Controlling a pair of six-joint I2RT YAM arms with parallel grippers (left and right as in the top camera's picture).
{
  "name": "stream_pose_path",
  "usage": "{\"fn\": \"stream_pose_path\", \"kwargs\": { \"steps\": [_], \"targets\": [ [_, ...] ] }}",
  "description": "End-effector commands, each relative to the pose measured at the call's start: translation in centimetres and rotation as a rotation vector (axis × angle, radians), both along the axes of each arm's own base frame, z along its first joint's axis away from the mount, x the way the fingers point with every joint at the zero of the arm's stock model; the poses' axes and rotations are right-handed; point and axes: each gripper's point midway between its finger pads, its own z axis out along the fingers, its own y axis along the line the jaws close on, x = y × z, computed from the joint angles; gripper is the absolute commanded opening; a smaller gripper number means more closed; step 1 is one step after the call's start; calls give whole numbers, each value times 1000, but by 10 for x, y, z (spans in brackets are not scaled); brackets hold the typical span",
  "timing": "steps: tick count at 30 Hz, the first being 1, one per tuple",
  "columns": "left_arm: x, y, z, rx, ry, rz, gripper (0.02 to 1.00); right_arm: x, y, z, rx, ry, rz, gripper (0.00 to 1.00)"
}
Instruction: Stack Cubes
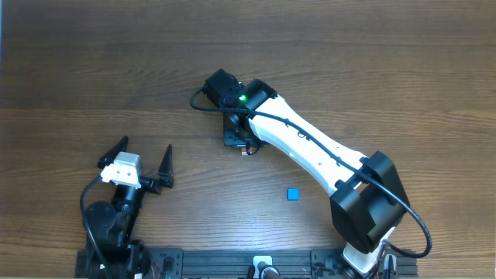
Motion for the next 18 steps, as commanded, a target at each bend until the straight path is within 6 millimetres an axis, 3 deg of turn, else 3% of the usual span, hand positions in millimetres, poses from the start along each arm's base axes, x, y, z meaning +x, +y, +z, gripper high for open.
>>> {"fn": "stream_pose_path", "kwargs": {
  "steps": [1, 18],
  "targets": [
    [-1, -3, -1, 17, -8, -15, 1000, 5, -1, -6, -19, -3, -18, 12],
    [-1, -3, -1, 17, -8, -15, 1000, 6, 1, -17, -31, 11, -18, 34]
  ]
}}
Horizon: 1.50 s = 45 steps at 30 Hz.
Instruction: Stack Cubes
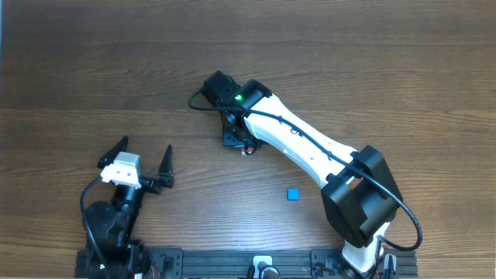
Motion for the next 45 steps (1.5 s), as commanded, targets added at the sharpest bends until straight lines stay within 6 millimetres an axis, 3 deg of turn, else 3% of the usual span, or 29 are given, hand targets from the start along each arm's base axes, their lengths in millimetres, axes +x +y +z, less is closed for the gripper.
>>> {"fn": "stream_pose_path", "kwargs": {
  "steps": [1, 9, 15, 27, 29, 32, 33, 34, 39, 45],
  "targets": [
    [-1, -3, -1, 17, -8, -15, 1000, 4, -1, -3, -13, -9, -17, 56],
    [-1, -3, -1, 17, -8, -15, 1000, 4, -1, -3, -15, -12, -16, 134],
    [-1, -3, -1, 17, -8, -15, 1000, 5, -2, -3, -17, -12, -16, 297],
    [-1, -3, -1, 17, -8, -15, 1000, 4, -1, -3, -18, -13, -13, 400],
    [-1, -3, -1, 17, -8, -15, 1000, 4, 0, -2, -17, -14, -11, 494],
    [-1, -3, -1, 17, -8, -15, 1000, 4, 0, -2, -16, -16, -5, 798],
    [-1, -3, -1, 17, -8, -15, 1000, 4, 1, -1, -11, -17, 6, 947],
    [-1, -3, -1, 17, -8, -15, 998, 3, 2, 1, -4, -18, 23, 991],
    [-1, -3, -1, 17, -8, -15, 1000, -1, 5, 20, 29, -41, 72, 993],
    [-1, -3, -1, 17, -8, -15, 998, -28, -12, 75, 63, -76, 156, 993]
  ]
}}
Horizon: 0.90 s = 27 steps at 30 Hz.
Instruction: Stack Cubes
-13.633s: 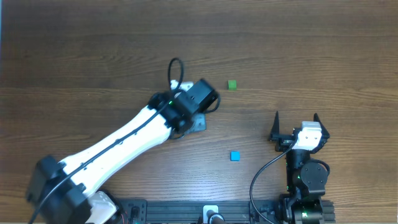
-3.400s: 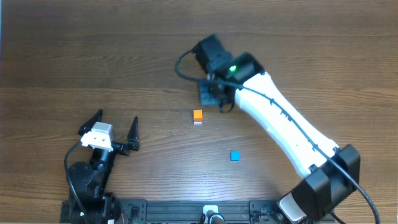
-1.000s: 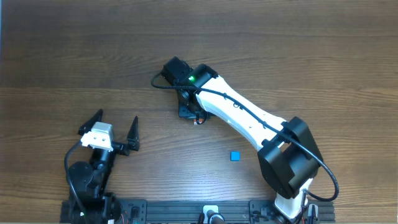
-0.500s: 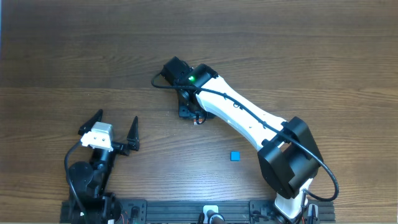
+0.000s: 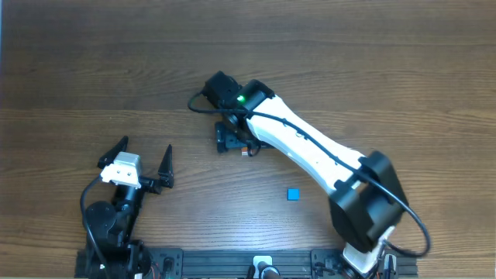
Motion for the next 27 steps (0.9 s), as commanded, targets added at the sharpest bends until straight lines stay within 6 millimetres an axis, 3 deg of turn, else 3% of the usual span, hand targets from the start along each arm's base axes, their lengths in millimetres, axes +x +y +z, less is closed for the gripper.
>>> {"fn": "stream_pose_path", "kwargs": {
  "steps": [1, 5, 8, 16, 21, 27],
  "targets": [
    [-1, -3, -1, 17, -8, -15, 1000, -22, -11, 66, 75, -82, 87, 993],
    [-1, -3, -1, 17, -8, -15, 1000, -53, -37, 92, 61, -80, 108, 991],
    [-1, -3, -1, 17, -8, -15, 1000, -72, -57, 88, 34, -61, 105, 993],
    [-1, -3, -1, 17, -8, -15, 998, -109, -98, 20, -23, 30, -1, 991],
    [-1, -3, -1, 17, -8, -15, 1000, -119, -99, -22, 1, 55, -13, 993],
    [-1, -3, -1, 17, -8, -15, 998, -118, -104, -56, 21, 36, -45, 991]
  ]
}}
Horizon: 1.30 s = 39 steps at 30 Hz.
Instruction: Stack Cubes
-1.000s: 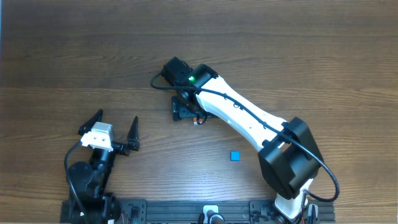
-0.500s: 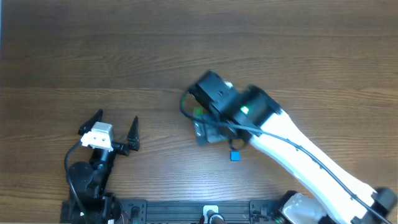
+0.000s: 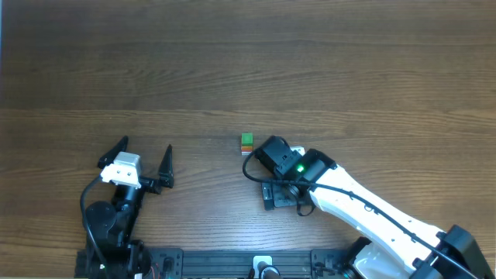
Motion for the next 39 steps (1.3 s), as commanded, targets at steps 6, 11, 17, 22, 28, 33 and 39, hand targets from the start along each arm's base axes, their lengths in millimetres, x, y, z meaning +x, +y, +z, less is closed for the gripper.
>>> {"fn": "stream_pose_path", "kwargs": {
  "steps": [6, 11, 17, 22, 28, 33, 39],
  "targets": [
    [-1, -3, -1, 17, -8, -15, 1000, 1, -12, -30, 24, -29, -92, 991],
    [-1, -3, -1, 17, -8, -15, 1000, -4, -18, -39, 7, -19, -132, 991],
    [-1, -3, -1, 17, -8, -15, 1000, -3, -22, -44, -19, -24, -157, 980],
    [-1, -3, -1, 17, -8, -15, 1000, -1, -21, -47, -23, -25, -157, 956],
    [-1, -3, -1, 17, -8, -15, 998, 1, -22, -48, -32, -31, -158, 925],
    [-1, -3, -1, 17, -8, -15, 1000, 3, -22, -50, -40, -39, -153, 901],
    [-1, -3, -1, 17, -8, -15, 1000, 6, -19, -54, -40, -38, -128, 844]
  ]
}}
